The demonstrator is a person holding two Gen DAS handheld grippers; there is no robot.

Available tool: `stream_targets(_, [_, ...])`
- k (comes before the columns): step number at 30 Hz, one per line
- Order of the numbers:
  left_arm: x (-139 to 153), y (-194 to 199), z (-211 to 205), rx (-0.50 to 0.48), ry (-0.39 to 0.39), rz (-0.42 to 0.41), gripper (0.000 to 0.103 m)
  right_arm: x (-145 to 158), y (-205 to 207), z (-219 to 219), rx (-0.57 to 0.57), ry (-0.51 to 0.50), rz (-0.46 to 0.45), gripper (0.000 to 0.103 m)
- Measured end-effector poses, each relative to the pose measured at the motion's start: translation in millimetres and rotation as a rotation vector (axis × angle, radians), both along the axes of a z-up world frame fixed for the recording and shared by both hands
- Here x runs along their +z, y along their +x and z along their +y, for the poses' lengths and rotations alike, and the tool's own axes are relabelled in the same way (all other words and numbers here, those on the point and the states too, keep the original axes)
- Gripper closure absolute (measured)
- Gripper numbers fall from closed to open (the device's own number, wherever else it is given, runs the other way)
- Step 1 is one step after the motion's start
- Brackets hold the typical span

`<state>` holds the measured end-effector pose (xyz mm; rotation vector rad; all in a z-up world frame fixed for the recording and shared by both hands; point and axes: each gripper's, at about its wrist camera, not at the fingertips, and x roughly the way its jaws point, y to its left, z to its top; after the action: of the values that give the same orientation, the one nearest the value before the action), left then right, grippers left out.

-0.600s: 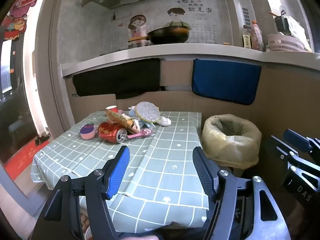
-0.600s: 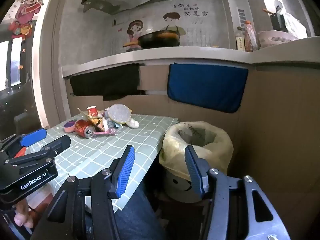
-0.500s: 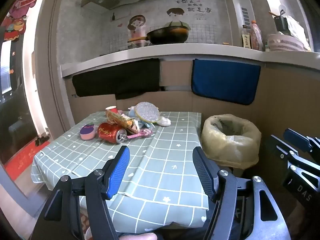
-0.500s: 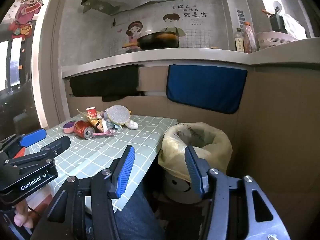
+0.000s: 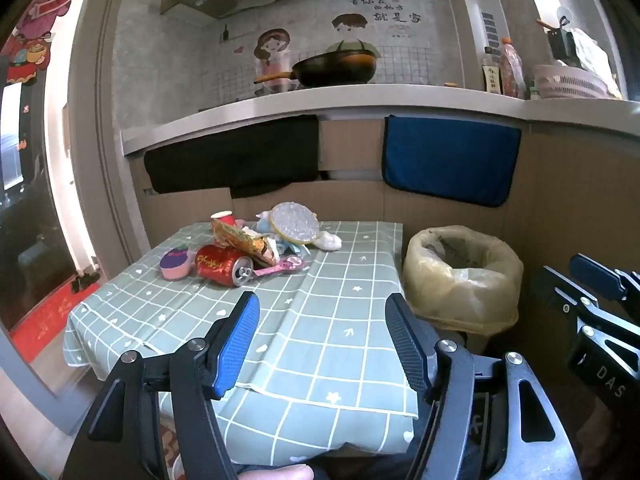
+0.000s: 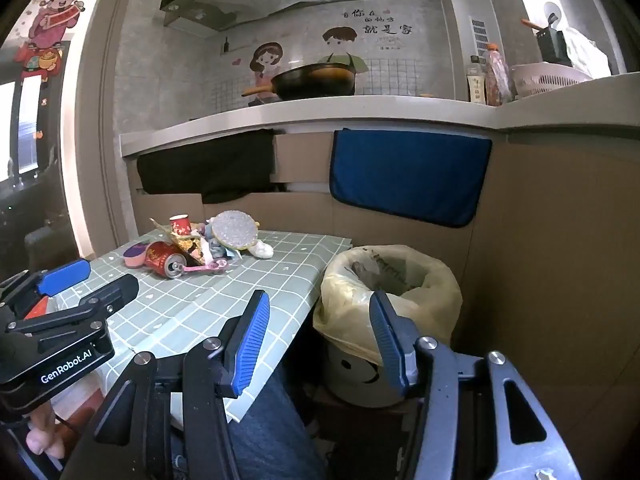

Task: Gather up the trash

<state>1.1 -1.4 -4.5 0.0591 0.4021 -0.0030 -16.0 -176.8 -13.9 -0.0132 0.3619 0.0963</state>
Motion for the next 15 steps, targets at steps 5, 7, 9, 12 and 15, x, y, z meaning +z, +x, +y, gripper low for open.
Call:
stream_targets(5, [-1.2, 1.4, -0.1, 0.001, 0.001, 0.005, 0.037, -0.5, 0.4, 1.0, -0.002, -0.002, -0.001, 0.053])
stream_targets(7, [-2.5, 1.8, 0.2, 0.002, -0.001, 0.007, 0.037, -0.6, 0.8, 0.2, -0.003, -0.002, 0.0, 0.053])
stream_targets(9, [-3.5, 1.5, 0.4, 0.001, -0.002, 0.007, 0.037, -0.9, 1.5, -0.7, -0.003, -0.001, 0.002, 0.053])
stream_targets(12, [2.9, -3.9, -0.3, 0.001, -0.001, 0.005, 0.037, -1.2, 2.3, -2.3, -0.004, -0.001, 0.005, 0.053])
stream_targets(15, [2.1, -2.6, -2.9, 0.004, -0.001, 0.007, 0.037, -0.9, 1.8, -0.9, -0.003, -0.003, 0.005, 0.053])
